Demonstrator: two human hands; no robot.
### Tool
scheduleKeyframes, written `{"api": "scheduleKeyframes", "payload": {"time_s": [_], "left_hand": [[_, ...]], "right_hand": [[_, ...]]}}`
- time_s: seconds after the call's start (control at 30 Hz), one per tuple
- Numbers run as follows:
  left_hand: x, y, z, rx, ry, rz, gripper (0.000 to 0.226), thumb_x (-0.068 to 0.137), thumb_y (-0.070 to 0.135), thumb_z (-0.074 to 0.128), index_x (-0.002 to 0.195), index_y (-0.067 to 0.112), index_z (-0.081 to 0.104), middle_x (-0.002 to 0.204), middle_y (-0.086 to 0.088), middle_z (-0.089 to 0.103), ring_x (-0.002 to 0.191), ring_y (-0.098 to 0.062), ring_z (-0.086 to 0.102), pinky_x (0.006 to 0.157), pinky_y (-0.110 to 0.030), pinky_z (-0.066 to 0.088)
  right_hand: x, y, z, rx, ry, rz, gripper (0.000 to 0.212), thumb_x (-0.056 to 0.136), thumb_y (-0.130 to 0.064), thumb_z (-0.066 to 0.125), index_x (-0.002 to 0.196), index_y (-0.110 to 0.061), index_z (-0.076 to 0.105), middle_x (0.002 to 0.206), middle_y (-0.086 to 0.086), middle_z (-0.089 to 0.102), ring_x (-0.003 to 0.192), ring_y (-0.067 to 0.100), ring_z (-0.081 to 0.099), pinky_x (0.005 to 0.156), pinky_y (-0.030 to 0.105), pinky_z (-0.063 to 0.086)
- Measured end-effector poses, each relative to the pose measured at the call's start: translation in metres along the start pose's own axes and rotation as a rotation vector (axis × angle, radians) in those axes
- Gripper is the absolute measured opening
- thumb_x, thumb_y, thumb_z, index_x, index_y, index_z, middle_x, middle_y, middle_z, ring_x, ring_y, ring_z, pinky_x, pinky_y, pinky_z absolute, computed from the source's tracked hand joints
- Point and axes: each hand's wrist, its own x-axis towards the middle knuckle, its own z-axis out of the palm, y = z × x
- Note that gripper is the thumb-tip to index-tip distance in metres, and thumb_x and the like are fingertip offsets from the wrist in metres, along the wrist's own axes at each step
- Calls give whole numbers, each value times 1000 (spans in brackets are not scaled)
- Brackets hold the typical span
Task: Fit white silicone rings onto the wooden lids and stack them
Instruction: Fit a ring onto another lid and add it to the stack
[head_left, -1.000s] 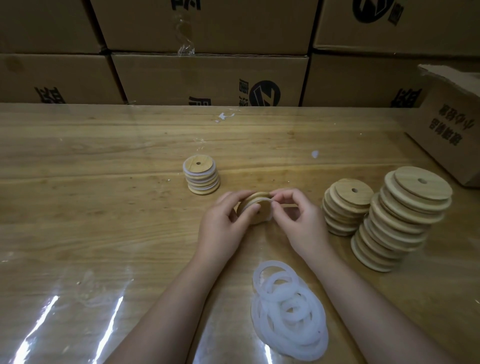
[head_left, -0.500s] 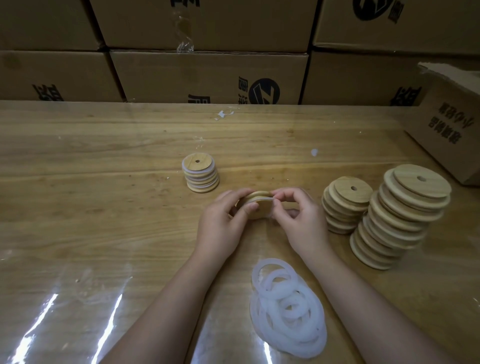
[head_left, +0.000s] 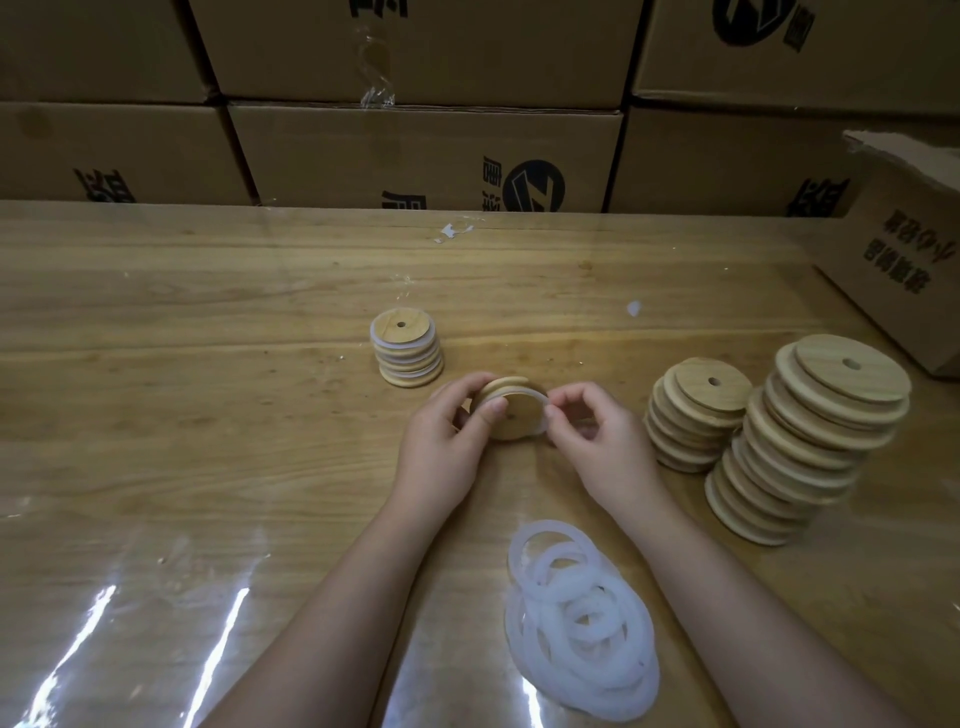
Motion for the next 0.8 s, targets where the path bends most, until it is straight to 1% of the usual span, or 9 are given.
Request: {"api": "scheduleKeyframes", "payload": {"time_s": [0.1,0.2,0.27,0.3,0.37,0.43,0.5,0.6,0.8], "left_hand": [[0,-1,0,-44,13,-50,20,87,14,63,95,33,63,69,16,59,61,-16,48,61,-40,46],[-2,-2,1,-26,2,-38,14,86,20,66,91,33,62,60,17,56,52,-6,46,54,-25,42],[-4,-1,2,35,4,17,12,85,22,67,94,29,64,68,18,59,52,-1,43,54,-14,36],[-3,-1,3,61,9,35,12,85,21,67,96,27,64,73,19,61,53,-1,43,55,-13,35],[-2,-2,3,77,7,42,13,86,21,66,99,22,66,80,15,64,57,-4,47,60,-19,40],[-1,-2,2,79,-4,44,16,86,20,65,102,17,67,83,8,66,63,-16,54,63,-30,46],[-1,-3,3,74,9,33,16,86,21,65,102,19,67,79,10,66,63,-21,56,63,-32,47],[0,-4,3,19,35,-23,15,85,21,66,101,22,67,66,15,62,57,-20,55,58,-31,46],[0,-2,1,-32,-4,-28,16,85,19,67,95,31,65,64,16,62,55,-12,55,57,-31,48]], "right_hand": [[0,1,-1,-9,-10,3,9,84,-13,65,83,-21,62,88,-3,67,72,5,61,67,15,48],[-1,-2,-1,2,11,-41,21,85,-11,64,79,-31,58,93,-8,67,78,7,63,71,19,50],[-2,-3,-1,-10,35,-93,25,85,-10,63,80,-33,57,94,-10,67,79,6,63,72,18,49],[-3,-4,-1,-13,47,-108,25,85,-10,63,80,-34,57,93,-9,67,79,6,63,72,18,49],[-3,-4,-1,-4,62,-98,24,85,-10,63,81,-33,58,90,-9,68,78,7,64,70,19,50],[-2,-5,-1,21,69,-61,23,86,-11,63,79,-33,59,86,-10,68,74,5,64,68,20,51],[-2,-5,-1,38,65,-44,23,85,-10,63,78,-32,60,84,-10,68,74,5,64,67,20,51],[-2,-6,-1,64,45,-27,20,85,-10,64,78,-29,61,88,-9,68,78,6,64,70,21,52],[-2,-8,-3,81,23,-37,14,86,-11,63,82,-24,63,90,-6,67,82,7,62,74,21,50]]}}
